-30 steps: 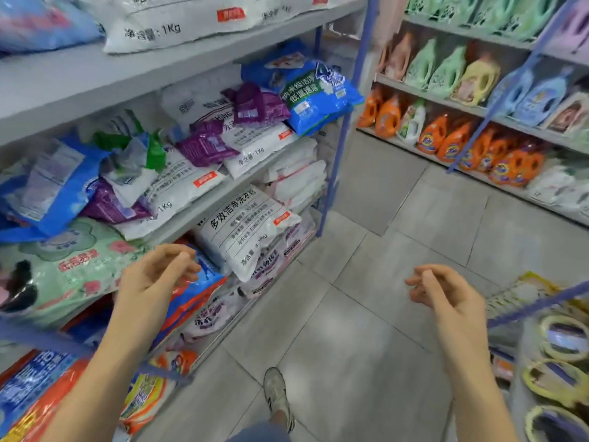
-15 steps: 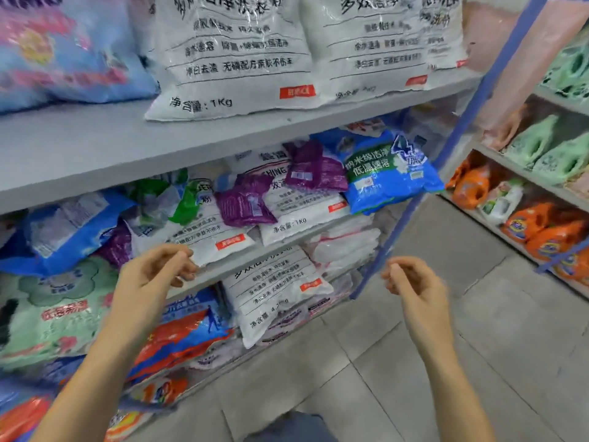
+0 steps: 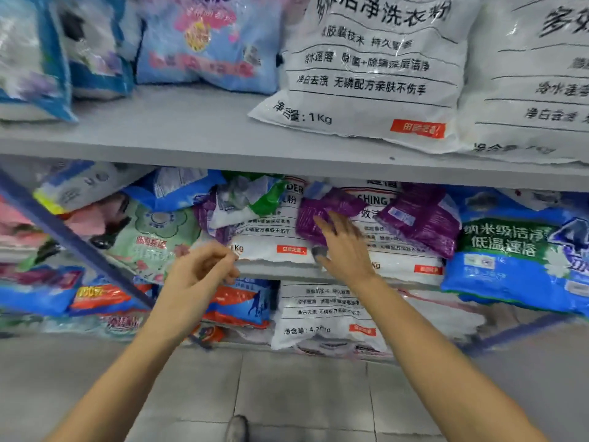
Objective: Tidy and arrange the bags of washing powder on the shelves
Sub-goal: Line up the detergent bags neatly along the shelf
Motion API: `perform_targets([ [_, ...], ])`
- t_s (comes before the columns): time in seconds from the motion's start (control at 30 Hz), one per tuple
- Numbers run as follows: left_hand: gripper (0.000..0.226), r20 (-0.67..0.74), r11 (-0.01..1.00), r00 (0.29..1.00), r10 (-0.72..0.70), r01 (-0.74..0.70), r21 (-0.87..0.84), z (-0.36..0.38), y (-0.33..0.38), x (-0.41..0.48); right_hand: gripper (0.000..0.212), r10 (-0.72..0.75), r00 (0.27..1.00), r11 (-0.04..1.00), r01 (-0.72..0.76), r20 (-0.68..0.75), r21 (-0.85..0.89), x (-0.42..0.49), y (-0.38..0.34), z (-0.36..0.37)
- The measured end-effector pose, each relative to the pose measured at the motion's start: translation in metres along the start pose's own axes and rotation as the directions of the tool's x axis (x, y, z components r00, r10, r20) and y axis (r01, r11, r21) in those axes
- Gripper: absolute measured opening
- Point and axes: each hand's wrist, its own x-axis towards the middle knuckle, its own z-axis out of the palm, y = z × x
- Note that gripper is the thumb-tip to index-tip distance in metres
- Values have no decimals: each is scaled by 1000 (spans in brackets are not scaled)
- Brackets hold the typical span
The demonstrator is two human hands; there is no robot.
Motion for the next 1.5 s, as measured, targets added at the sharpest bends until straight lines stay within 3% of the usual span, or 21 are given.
perform_targets([
  [0.13,15,-96,1000,995,-5,6,18,-5,1,-11,67,-78,997,997,78,19,-20,14,9,13],
  [0.3,13,-174,998,984,-42,48,33,-13,-11,-24,37,-92,952,990,118,-291,71,21,13,2],
  [0.43,12,-211,997,975,-76,80,13,-16,-21,-31,24,134,944,959,-46,-303,281,14,19,-25],
  [0.5,11,-208,995,973,-98,99,-7,-13,-26,-32,24,288,923,875,-146,-255,461,1,26,-40],
  [0.57,13,-181,992,975,-125,126,-9,-4,-28,-30,20,396,899,719,-178,-187,672,-22,30,-59],
  [0.63,7,-96,983,978,-183,179,-45,10,-27,-26,15,416,908,459,-156,-57,875,-51,29,-78],
  [0.73,73,136,978,970,-203,195,69,33,-26,-24,19,335,912,-39,-238,237,970,-87,24,-99],
  [0.8,103,251,978,961,-119,69,196,50,-23,-25,16,209,899,-257,-329,384,909,-104,20,-107],
  [0.83,104,268,972,963,-35,-30,234,56,-21,-27,18,143,892,-309,-371,429,876,-110,18,-110],
  [0.9,87,280,928,943,180,-257,268,63,-16,-27,20,24,887,-326,-429,461,842,-121,16,-113],
  [0.97,58,305,909,914,269,-345,234,62,-13,-26,17,-74,889,-318,-451,453,834,-126,19,-114],
  [1.03,34,360,983,922,139,-173,65,52,-4,-27,10,-145,880,-295,-475,453,829,-130,21,-113],
  [1.13,9,403,992,911,-92,117,-38,25,8,-23,23,-260,844,-192,-521,469,832,-132,27,-100],
  [1.23,10,503,979,848,-165,202,-19,0,27,-23,25,-308,801,35,-530,514,847,-132,23,-85],
  [1.33,17,558,970,797,-231,234,67,-19,52,-26,37,-372,810,277,-370,454,887,-120,4,-85],
  [1.4,35,530,957,798,-288,223,183,-30,65,-26,51,-433,841,284,-215,325,934,-109,-21,-96],
  [1.5,42,505,923,786,-356,210,323,-46,80,-26,49,-442,890,161,-45,113,986,-93,-69,-115],
])
